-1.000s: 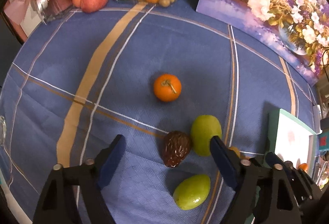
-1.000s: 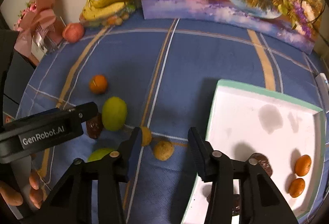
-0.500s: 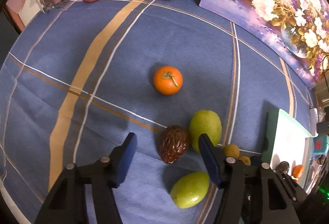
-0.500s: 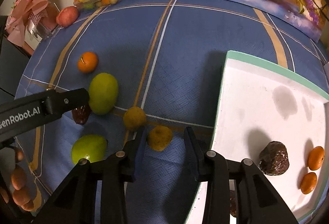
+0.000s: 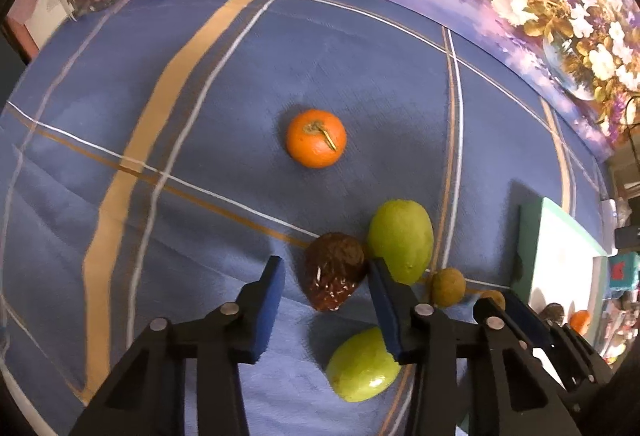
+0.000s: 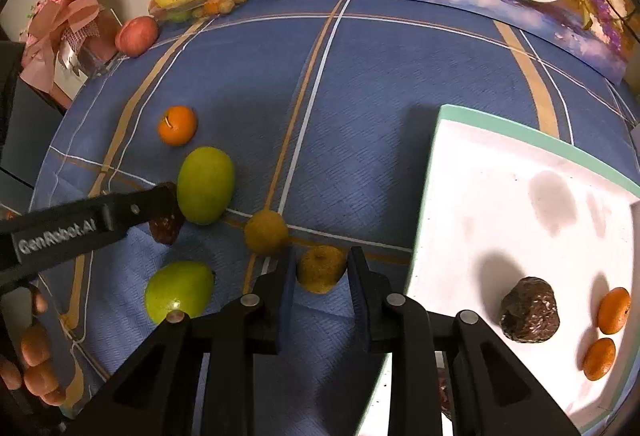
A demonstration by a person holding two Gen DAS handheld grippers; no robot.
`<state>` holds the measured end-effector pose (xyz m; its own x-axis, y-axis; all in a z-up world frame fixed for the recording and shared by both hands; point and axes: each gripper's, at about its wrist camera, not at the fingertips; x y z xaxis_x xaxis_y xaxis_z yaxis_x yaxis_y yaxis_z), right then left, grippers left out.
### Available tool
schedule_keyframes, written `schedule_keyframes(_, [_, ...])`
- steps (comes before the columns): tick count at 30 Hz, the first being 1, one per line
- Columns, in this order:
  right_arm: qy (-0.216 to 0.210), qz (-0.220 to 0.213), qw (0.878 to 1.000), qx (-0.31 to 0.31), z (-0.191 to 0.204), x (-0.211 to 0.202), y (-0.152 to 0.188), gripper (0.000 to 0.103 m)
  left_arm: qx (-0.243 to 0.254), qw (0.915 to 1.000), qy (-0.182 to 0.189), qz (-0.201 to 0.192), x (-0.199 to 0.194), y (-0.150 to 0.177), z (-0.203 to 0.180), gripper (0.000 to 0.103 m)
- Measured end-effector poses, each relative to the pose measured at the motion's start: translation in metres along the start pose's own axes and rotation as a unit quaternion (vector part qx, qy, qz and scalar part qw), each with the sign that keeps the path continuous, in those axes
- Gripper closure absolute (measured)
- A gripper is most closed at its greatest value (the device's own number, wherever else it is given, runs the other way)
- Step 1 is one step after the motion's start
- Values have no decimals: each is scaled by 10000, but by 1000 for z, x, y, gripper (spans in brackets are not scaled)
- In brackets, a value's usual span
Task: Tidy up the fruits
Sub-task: 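Grasp a wrinkled dark date with the left tool while the right tool grasps a small brown round fruit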
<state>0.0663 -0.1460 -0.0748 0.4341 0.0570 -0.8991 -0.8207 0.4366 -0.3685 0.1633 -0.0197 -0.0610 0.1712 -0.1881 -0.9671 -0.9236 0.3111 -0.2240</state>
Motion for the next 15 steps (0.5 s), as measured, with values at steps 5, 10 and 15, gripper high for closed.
schedule_keyframes(5, [2, -143, 9999, 8, -1, -13, -1, 76, -63, 9999, 129, -48, 0, -1, 0, 66])
schedule_keyframes(10, [-4, -280, 9996, 46, -2, -25, -4, 76, -169, 9991, 77, -379, -23, 2, 12, 66])
schedule_keyframes(15, [7, -388, 9992, 130, -7, -39, -3, 76, -186, 9973, 30, -706, -50, 0, 14, 66])
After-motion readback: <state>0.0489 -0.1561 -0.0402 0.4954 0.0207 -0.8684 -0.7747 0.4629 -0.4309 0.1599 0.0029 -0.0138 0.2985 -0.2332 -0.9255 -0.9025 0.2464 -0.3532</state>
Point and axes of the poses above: each gripper's, at about its wrist camera, not at the fingertips, and x roughly the way its jaws point, z to its left, y to its underside, and after that the axes turned 6 degrees about -y, right-handed
